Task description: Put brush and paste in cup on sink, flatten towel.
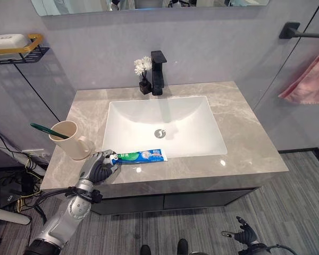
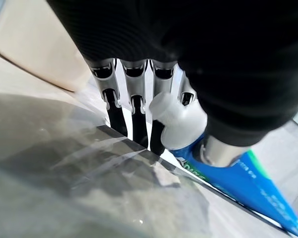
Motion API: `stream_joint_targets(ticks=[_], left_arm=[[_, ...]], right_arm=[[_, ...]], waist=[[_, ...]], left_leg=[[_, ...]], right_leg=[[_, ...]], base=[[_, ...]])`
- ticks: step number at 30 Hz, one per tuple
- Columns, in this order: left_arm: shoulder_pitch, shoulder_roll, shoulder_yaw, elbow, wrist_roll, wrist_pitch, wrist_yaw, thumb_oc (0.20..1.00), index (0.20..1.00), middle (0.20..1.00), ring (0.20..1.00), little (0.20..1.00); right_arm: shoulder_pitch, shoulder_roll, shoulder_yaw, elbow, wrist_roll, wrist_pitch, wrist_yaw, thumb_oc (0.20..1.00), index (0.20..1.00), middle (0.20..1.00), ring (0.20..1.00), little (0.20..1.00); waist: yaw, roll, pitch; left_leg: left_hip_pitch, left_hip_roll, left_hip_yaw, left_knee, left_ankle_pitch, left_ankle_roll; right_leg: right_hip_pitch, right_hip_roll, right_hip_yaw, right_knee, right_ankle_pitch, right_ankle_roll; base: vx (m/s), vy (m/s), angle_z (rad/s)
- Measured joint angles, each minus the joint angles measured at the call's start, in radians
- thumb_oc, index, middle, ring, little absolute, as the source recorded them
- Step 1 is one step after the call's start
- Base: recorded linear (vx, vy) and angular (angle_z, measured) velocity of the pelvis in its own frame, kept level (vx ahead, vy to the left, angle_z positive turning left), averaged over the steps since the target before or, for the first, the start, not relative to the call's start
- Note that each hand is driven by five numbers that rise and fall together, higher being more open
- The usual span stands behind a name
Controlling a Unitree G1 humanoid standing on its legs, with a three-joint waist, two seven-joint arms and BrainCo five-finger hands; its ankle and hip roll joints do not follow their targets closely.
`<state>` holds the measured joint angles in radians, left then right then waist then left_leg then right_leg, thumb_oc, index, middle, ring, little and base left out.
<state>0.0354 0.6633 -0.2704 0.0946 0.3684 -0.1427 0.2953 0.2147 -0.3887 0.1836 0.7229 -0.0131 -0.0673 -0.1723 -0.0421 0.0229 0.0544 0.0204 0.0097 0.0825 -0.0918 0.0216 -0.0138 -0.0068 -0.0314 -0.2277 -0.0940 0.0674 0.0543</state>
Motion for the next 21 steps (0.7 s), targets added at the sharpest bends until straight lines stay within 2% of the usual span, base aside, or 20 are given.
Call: stream_joint_targets(ticks=[8,15,21], left_arm=[[-0.01,-0.002,-0.017,0.013,0.04,0.014,0.01,0.2,0.2,0.2,0.2,0.2],[-0.036,-0.002,-0.03,0.044,0.078,0.016,0.045,0.2,0.2,0.2,0.2,0.2],[-0.031,-0.003,-0.038,0.044,0.114,0.024,0.084,0.2,0.2,0.2,0.2,0.2]], right_arm=[[-0.007,0.002,-0.002,0.018,0.002,-0.001,-0.026,1.0,1.0,1.0,1.0,1.0],[-0.044,0.03,-0.007,0.112,0.04,-0.004,-0.053,1.0,1.0,1.0,1.0,1.0],[-0.044,0.061,-0.064,0.145,0.112,-0.006,-0.091,1.0,1.0,1.0,1.0,1.0]], waist=[[0.0,0.006,-0.001],[0.0,-0.011,-0.008],[-0.001,-0.029,-0.013]], left_leg=[[0.013,0.0,0.004,0.002,-0.003,-0.002],[0.035,0.0,0.004,0.002,-0.003,-0.002],[0.045,0.001,0.005,-0.002,-0.003,-0.002]], right_leg=[[0.011,0.0,0.003,0.0,0.0,-0.002],[0.032,0.0,0.003,0.0,0.0,-0.001],[0.042,0.0,0.004,0.0,-0.002,-0.002]], base=[[-0.03,0.032,-0.01],[-0.03,0.016,0.0],[-0.03,0.001,-0.01]])
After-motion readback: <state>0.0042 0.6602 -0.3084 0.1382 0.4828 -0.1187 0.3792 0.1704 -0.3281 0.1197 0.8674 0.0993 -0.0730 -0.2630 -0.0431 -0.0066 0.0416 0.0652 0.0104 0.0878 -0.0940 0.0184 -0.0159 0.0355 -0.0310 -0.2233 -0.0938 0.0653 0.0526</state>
